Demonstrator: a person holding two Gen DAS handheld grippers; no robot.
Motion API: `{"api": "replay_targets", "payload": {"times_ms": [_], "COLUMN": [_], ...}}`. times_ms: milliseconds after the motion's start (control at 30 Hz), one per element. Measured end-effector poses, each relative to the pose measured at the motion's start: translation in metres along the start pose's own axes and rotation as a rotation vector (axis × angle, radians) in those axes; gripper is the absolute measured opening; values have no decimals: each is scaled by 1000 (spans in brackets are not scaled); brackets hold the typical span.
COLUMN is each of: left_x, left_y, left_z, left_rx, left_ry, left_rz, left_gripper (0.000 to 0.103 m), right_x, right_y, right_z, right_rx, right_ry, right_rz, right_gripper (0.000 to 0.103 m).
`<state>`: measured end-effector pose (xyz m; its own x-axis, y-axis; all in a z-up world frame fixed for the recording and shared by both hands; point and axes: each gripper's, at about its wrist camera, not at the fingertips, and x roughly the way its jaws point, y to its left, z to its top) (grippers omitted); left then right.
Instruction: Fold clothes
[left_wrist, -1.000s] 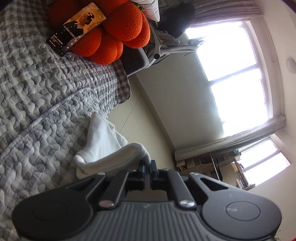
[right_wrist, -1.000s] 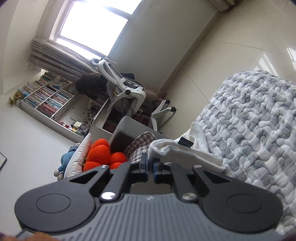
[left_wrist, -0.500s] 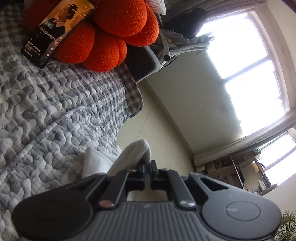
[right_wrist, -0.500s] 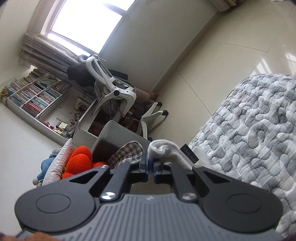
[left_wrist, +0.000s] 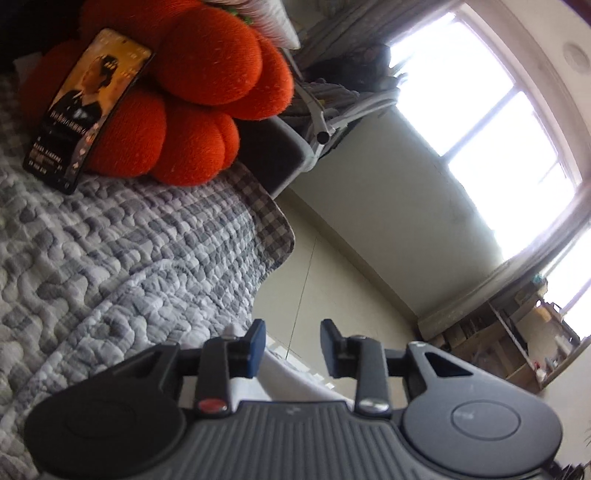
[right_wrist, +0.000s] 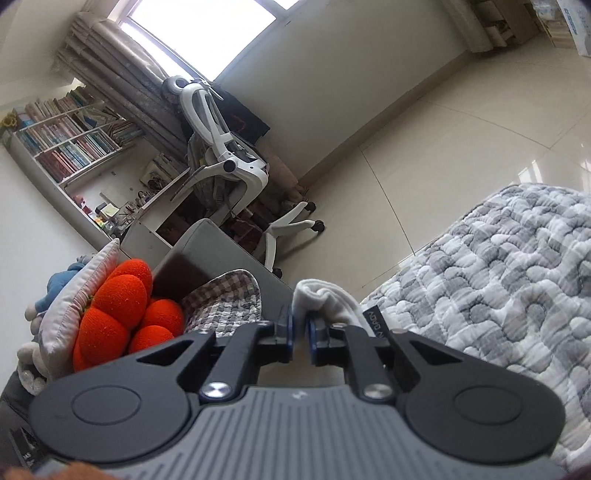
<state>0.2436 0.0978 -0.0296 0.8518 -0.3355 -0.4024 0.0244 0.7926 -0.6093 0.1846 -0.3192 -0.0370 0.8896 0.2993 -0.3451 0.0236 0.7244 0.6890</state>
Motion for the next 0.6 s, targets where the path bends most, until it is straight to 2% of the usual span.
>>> {"api": "replay_targets", "payload": {"times_ms": [133, 200, 233, 267, 333, 433, 600], "left_x": [12, 19, 22, 24, 28, 32, 41], "left_y": [-19, -23, -24, -26, -30, -35, -44], "left_z": [-17, -23, -26, -27, -28, -27, -37], "left_rx": [114, 156, 176, 196, 238, 259, 345], "left_ry": [51, 63, 66, 68, 72, 79, 71], "left_rz": [10, 29, 42, 58, 89, 94, 138], "left_gripper": [34, 34, 32, 31, 26, 23, 20], "right_x": [4, 4, 1, -1, -5, -5, 24], "right_y": [-6, -11, -12, -13, -11, 3, 50], "right_z": [-1, 1, 3, 5, 9, 9, -22], "right_rx": [12, 29, 32, 34, 14, -60, -357], "right_ry": [5, -2, -18, -37, -56, -59, 1], "right_rz": [0, -1, -3, -7, -11, -28, -100], "right_gripper": [15, 28, 47, 54, 54, 54, 51]}}
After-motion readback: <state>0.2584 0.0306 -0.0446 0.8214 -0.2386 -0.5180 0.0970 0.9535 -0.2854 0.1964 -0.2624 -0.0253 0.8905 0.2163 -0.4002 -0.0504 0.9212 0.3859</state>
